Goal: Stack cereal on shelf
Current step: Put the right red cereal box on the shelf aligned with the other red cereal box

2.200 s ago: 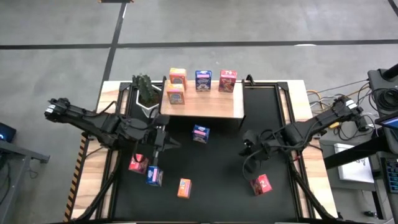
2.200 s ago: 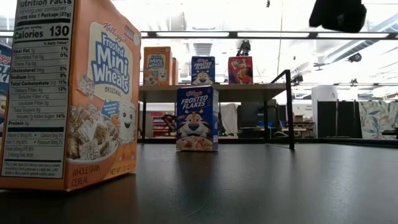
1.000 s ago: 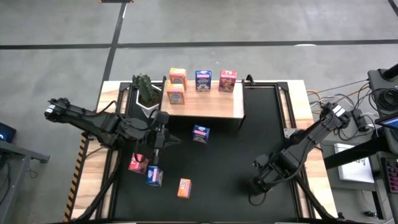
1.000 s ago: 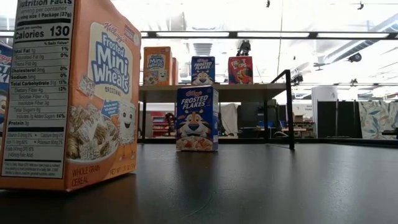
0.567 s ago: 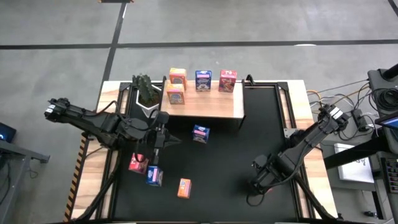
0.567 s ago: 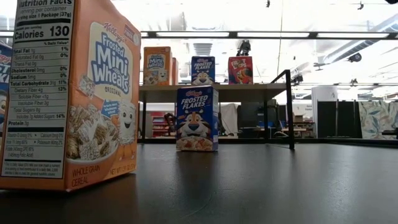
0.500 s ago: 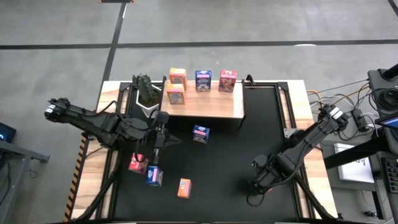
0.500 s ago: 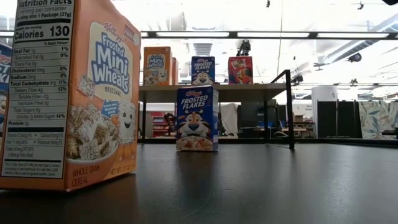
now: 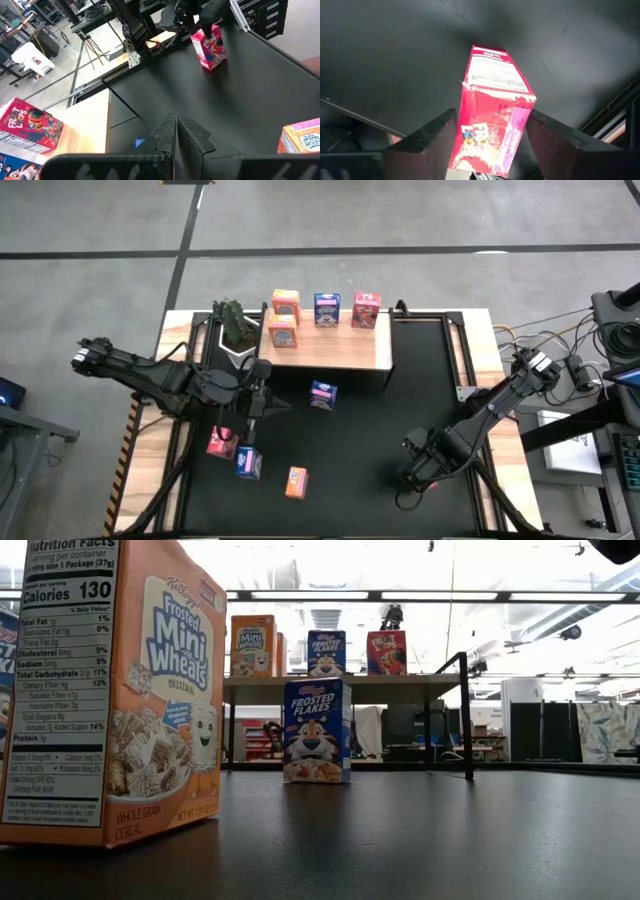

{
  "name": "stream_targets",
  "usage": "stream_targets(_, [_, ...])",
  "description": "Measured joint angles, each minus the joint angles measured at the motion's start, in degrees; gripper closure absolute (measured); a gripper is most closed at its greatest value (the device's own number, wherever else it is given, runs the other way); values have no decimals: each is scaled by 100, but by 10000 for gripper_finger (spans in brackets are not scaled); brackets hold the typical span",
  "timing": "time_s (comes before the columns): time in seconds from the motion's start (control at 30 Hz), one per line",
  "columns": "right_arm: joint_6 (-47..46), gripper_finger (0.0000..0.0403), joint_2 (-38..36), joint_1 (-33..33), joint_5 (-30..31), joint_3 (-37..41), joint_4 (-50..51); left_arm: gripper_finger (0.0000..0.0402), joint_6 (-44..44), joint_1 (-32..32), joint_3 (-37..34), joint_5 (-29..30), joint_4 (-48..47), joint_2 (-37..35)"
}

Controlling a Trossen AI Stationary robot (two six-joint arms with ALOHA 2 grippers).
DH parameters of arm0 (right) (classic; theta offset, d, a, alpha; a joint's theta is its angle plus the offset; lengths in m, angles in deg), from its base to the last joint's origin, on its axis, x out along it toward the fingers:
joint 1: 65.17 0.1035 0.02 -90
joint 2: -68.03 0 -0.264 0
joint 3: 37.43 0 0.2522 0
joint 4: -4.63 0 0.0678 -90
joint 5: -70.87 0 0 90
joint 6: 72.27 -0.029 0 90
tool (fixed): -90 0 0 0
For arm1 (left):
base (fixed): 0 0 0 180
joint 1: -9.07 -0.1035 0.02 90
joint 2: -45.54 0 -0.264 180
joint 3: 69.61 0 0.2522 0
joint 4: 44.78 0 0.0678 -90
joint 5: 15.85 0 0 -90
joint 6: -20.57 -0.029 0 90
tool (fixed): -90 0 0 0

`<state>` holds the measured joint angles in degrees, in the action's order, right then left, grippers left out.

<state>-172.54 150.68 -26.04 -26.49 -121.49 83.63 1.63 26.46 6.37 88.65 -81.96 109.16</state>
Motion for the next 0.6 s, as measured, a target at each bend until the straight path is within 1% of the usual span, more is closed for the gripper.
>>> stream_targets(0.1, [35,218,0,0,11,0,0,400,19,0,0,0,0,0])
stream_targets(0.2, [37,238,0,0,91,0,-1,400,42,0,0,0,-11,0])
stream_targets(0.3, [90,248,0,0,139,-2,1,400,46,0,0,0,-15,0])
stream_targets(0.43, [271,251,-2,-12,173,-77,5,400,97,0,-7,-2,-15,0])
stream_targets(0.5, [422,251,-2,-15,362,-157,19,400,116,9,-22,-4,-26,0])
stream_targets(0.6, [775,252,-4,-48,909,-354,26,400,127,11,-107,-119,2,0])
